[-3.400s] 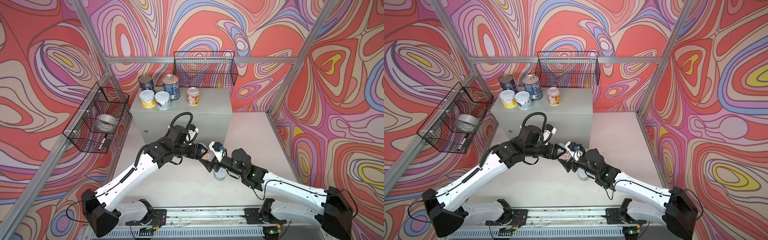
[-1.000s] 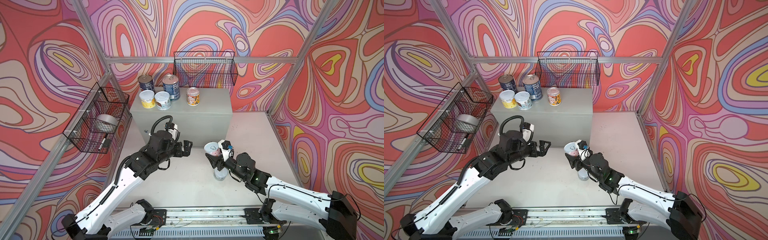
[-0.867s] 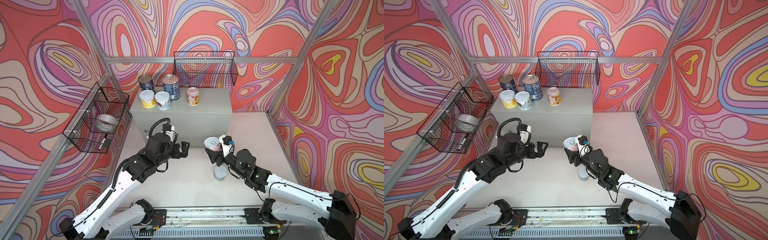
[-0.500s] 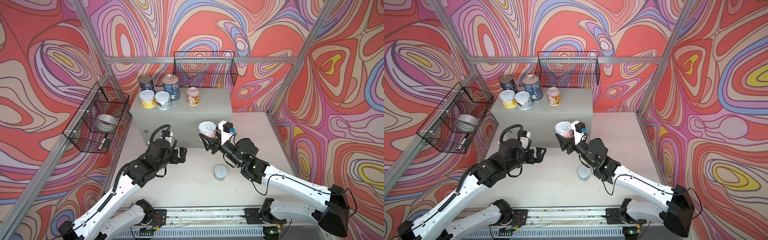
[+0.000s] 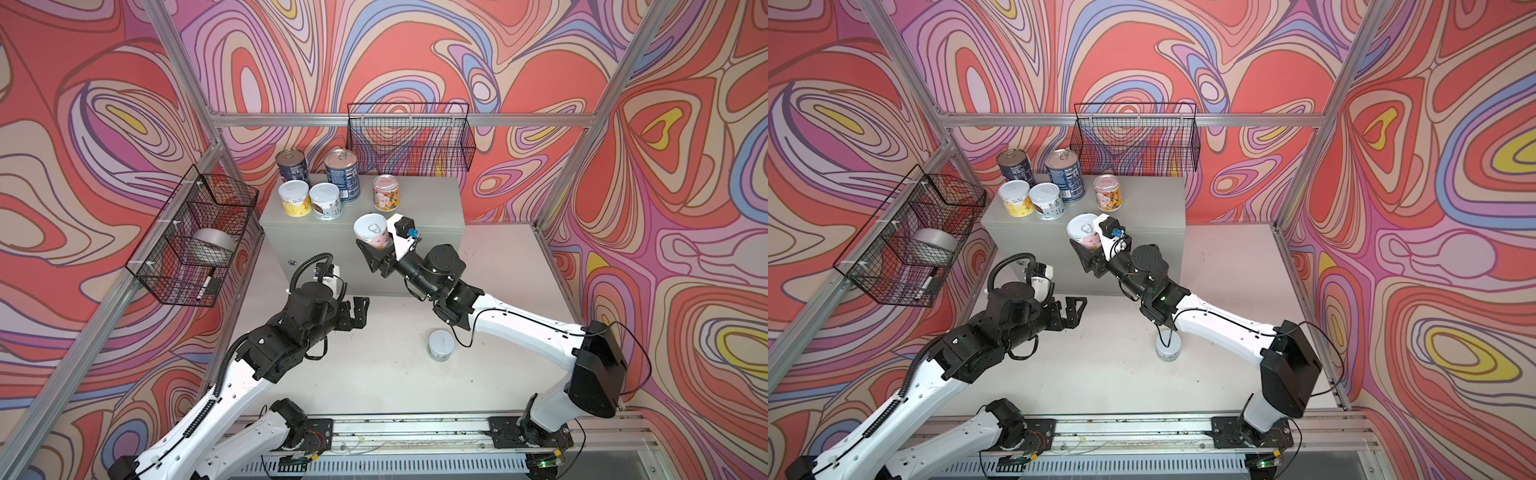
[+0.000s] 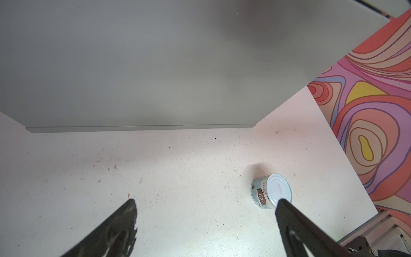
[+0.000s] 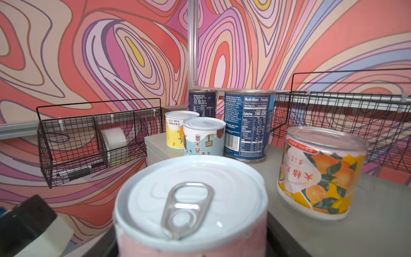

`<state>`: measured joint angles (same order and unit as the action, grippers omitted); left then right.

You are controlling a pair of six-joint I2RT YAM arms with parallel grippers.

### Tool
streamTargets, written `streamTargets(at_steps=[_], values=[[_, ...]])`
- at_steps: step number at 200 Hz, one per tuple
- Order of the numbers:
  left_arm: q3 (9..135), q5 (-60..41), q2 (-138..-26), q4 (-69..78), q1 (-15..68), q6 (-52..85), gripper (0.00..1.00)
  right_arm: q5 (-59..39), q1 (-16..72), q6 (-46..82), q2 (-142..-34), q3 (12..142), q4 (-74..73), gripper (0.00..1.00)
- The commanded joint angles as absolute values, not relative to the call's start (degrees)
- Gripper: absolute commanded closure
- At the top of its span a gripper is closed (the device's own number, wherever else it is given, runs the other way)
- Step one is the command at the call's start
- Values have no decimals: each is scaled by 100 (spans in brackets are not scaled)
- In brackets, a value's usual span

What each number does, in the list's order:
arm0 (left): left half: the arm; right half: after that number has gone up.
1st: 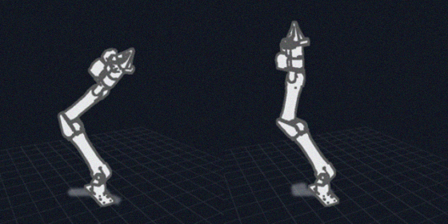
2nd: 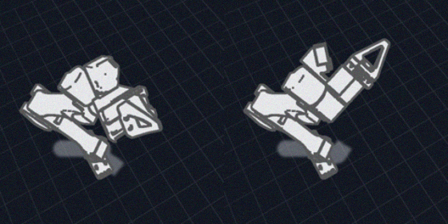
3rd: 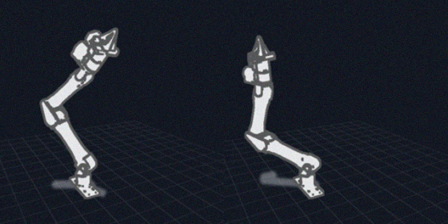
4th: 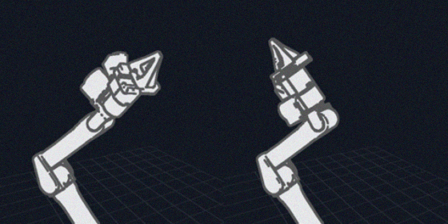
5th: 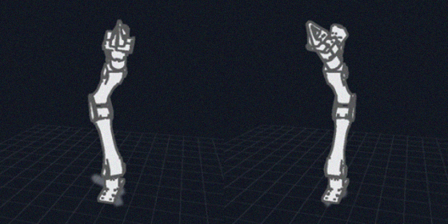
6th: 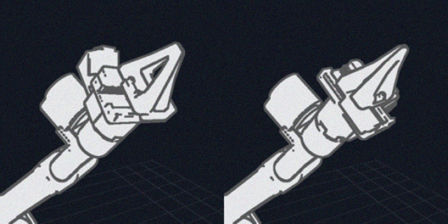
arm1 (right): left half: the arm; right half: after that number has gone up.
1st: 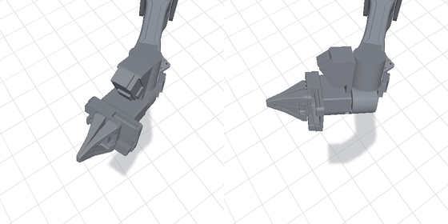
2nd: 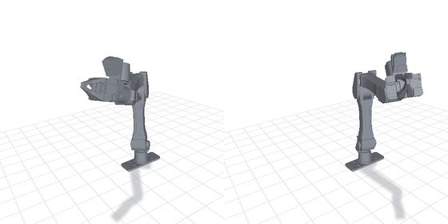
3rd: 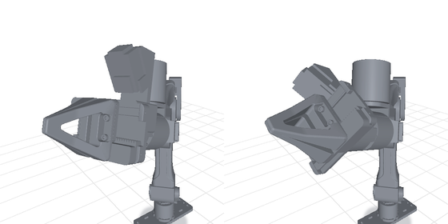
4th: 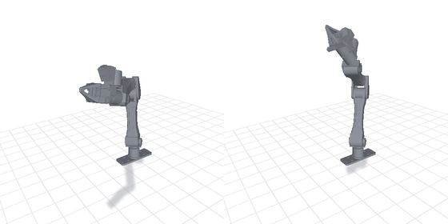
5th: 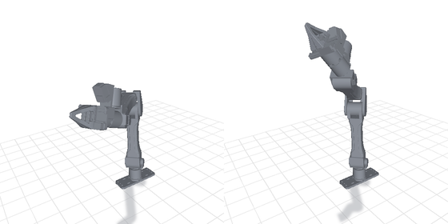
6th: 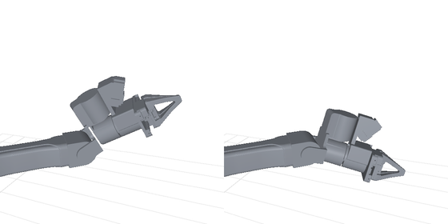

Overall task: Place and organize the canned foods onto the counter
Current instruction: 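Open the left gripper and pull it back while the right gripper lifts the can, then carry the pink can with the right gripper onto the grey cabinet top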

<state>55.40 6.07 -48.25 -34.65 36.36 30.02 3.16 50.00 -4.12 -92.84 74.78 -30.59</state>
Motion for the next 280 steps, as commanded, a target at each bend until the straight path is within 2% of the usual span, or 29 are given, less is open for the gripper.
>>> streamTargets(at_steps=[1, 74, 134, 246, 280], values=[[5678, 660, -4670, -3717, 3603, 2979, 0, 518, 4937, -650, -9452, 7914, -3801, 40], [5546, 570, -4531, -3814, 3604, 3059, 0, 598, 4449, -22, -10108, 8508, -4236, 39], [5520, 588, -4430, -3871, 3604, 3076, 0, 869, 4357, -292, -10828, 9238, -3543, 38], [5476, 418, -4561, -3814, 3604, 3168, 0, 665, 4357, -255, -11343, 9874, -3174, 23], [5430, 319, -4570, -3733, 3604, 3195, 0, 760, 4359, -419, -11620, 10460, -2455, 21]])
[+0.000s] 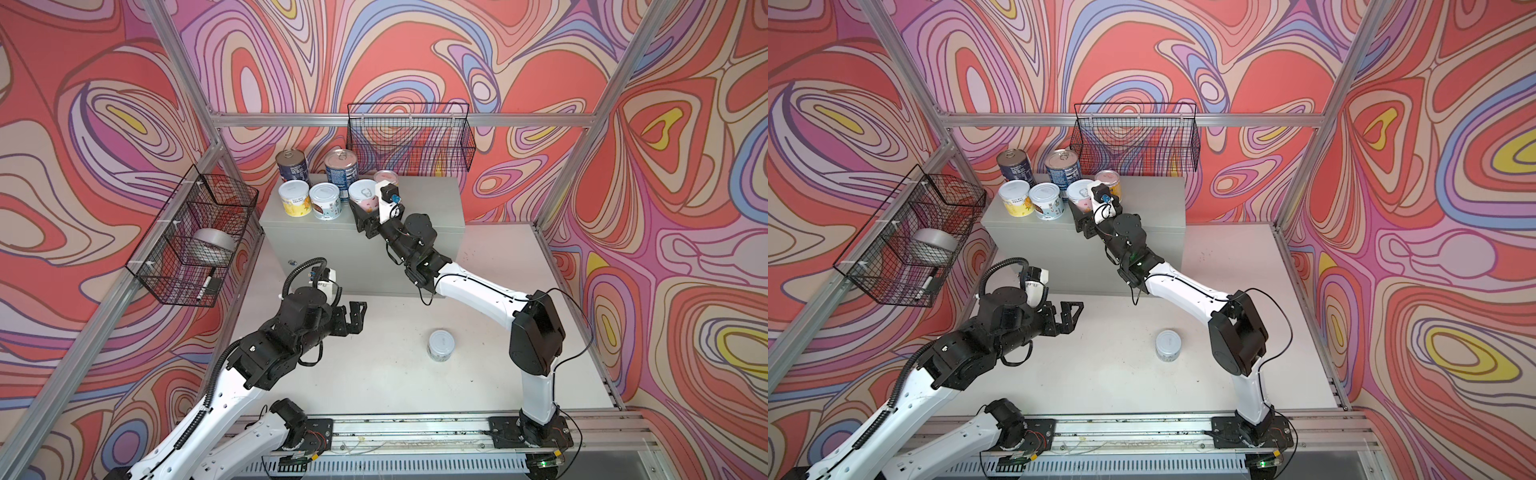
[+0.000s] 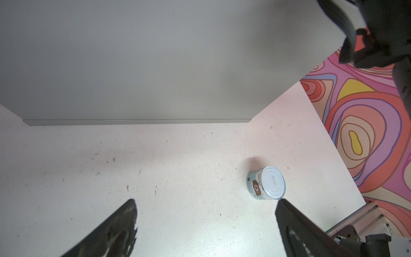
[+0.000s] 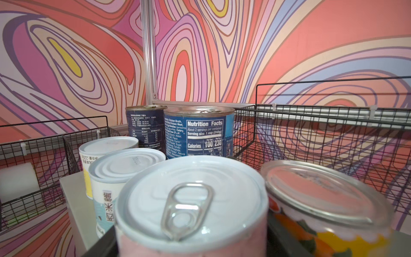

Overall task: Place and organize the canned foods onto the counter
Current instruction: 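Carry the pink can with the right gripper onto the grey cabinet top, then set the pink can down beside the light blue can and open the right gripper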

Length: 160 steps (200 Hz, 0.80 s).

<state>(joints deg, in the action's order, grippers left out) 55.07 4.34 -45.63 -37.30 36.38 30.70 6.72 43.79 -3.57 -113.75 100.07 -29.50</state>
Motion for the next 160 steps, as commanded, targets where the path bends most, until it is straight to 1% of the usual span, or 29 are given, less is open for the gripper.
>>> streamTargets(at_steps=[1, 17, 42, 73, 105, 137, 160], values=[[5431, 314, -4570, -3734, 3604, 3197, 0, 762, 4359, -420, -11628, 10473, -2445, 20], [5466, 240, -4566, -3744, 3604, 3220, 0, 777, 4359, -492, -11676, 10524, -2420, 15], [5459, 237, -4553, -3710, 3604, 3233, 0, 692, 4359, -487, -11665, 10452, -2491, 9], [5427, 108, -4587, -3649, 3599, 3264, 0, 581, 4368, -423, -11415, 9978, -2995, 8], [5412, 37, -4674, -3613, 3604, 3227, 0, -60, 4368, -510, -11092, 9834, -2853, 8], [5401, -101, -4742, -3491, 3604, 3095, 0, 155, 4368, -515, -10699, 9602, -2915, 7], [5380, -105, -4762, -3419, 3604, 3059, 0, 133, 4363, -698, -10392, 9335, -2927, 7]])
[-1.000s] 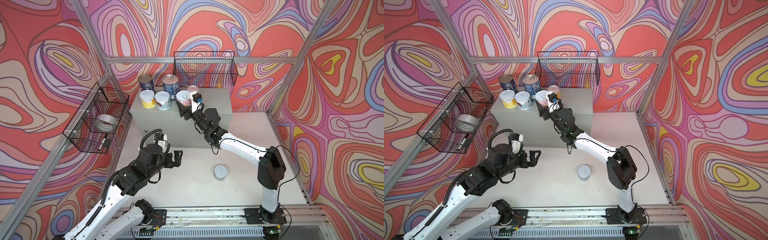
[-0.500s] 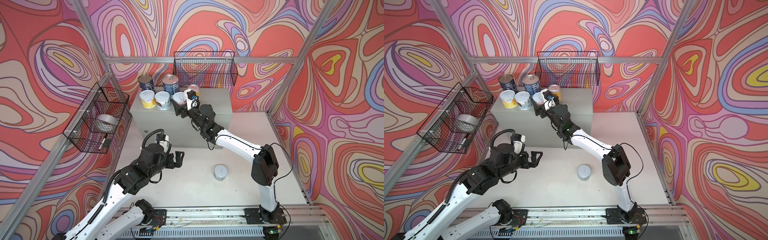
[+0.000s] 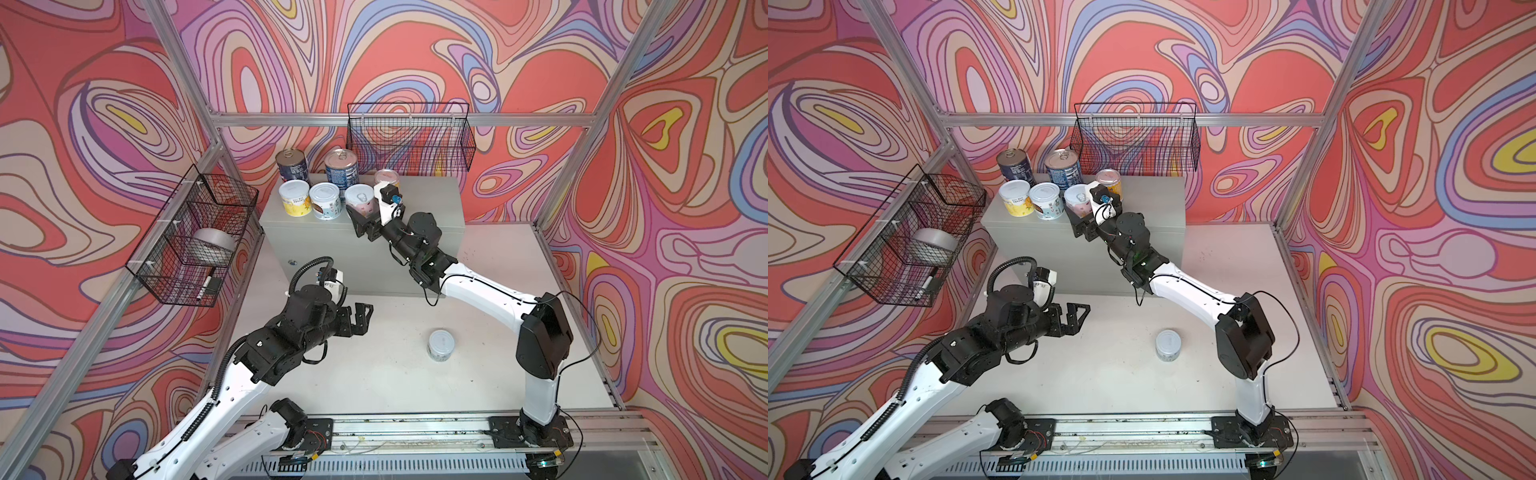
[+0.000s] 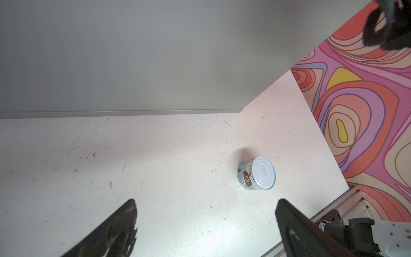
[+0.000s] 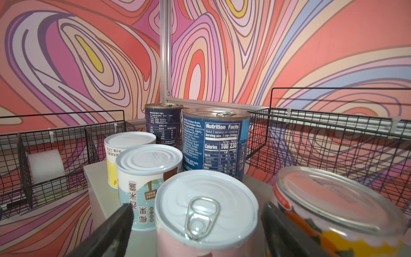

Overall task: Place and organize the canned foods onto the counter
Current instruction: 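Set the pink can down beside the light blue can and open the right gripper, then withdraw the right gripper while the left gripper moves over the light blue can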

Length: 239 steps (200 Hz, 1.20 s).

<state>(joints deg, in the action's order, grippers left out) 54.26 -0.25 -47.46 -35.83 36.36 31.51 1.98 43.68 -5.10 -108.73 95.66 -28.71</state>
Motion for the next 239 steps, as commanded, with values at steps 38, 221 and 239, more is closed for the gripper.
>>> streamTargets(at_steps=[38, 221, 239], values=[[5386, -20, -4849, -3348, 3604, 2953, 0, 392, 4368, -858, -9642, 8654, -2786, 7], [5906, -821, -6931, -2551, 4456, 2545, 2, 1318, 4362, -59, -4841, 3401, -2148, 7], [5994, -867, -7184, -2351, 4550, 2621, 3, 1559, 4361, 117, -4313, 2978, -1770, 7]])
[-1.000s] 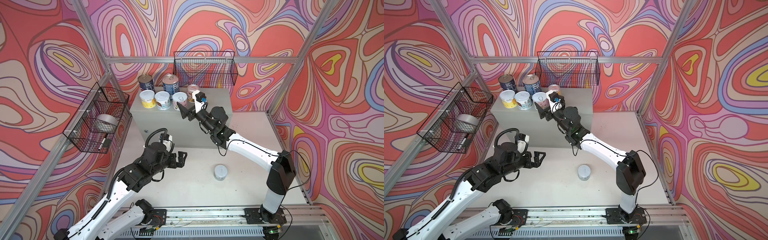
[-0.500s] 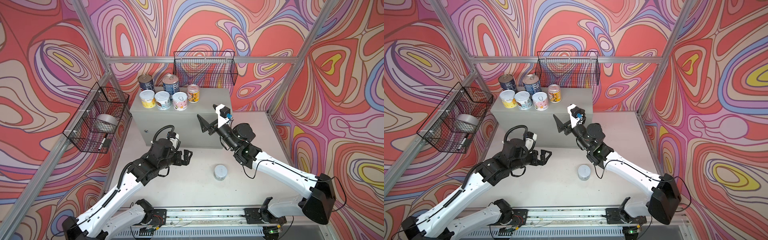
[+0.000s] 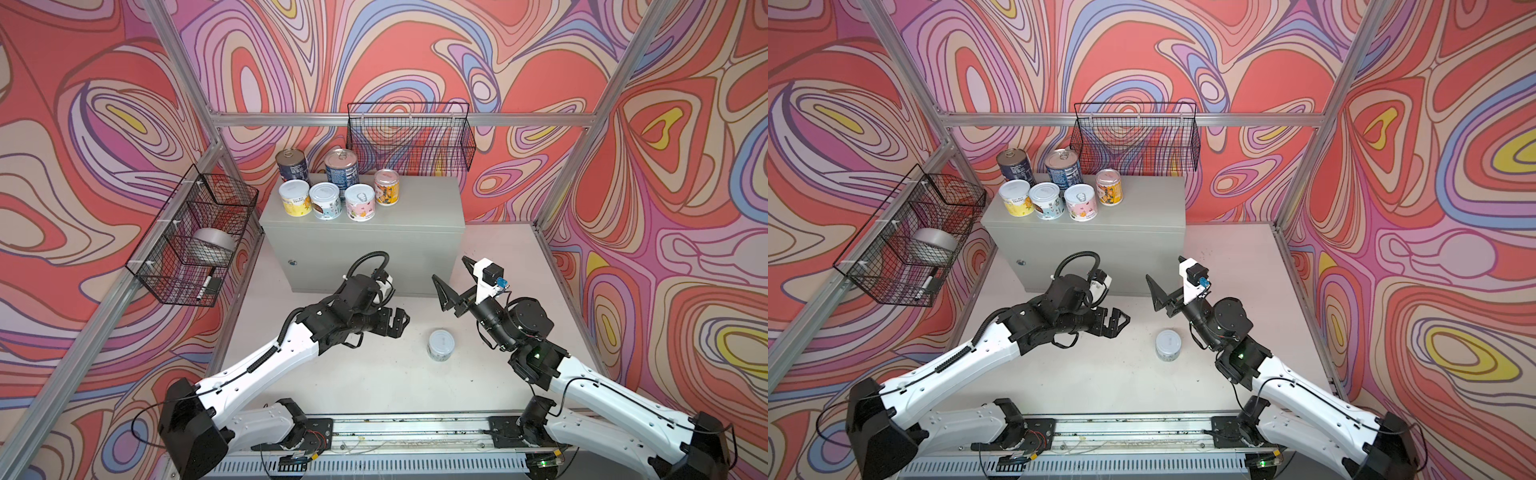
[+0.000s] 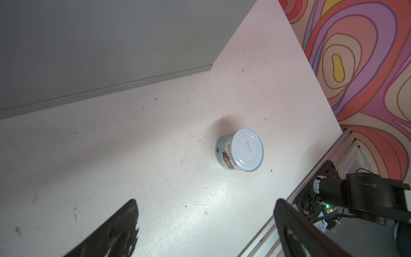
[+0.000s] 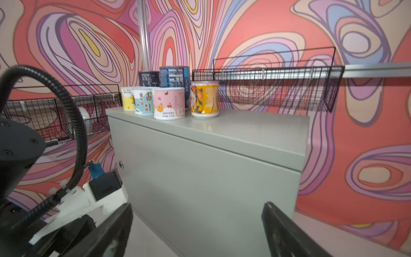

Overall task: Place and organize the canned foods onto the counter
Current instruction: 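Withdraw the right gripper while the left gripper moves over the light blue can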

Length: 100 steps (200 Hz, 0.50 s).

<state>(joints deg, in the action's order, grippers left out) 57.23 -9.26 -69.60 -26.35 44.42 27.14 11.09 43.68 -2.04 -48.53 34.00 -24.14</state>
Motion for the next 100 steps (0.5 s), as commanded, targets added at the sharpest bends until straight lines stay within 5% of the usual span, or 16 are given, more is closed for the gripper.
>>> streamTargets(at_steps=[1, 100], values=[[5998, -868, -7196, -2336, 4551, 2624, 3, 1571, 4365, 129, -4279, 2961, -1764, 7], [6564, -977, -8822, -1555, 5037, 2537, 8, 2425, 4368, 1428, -1982, 1330, -531, 7]])
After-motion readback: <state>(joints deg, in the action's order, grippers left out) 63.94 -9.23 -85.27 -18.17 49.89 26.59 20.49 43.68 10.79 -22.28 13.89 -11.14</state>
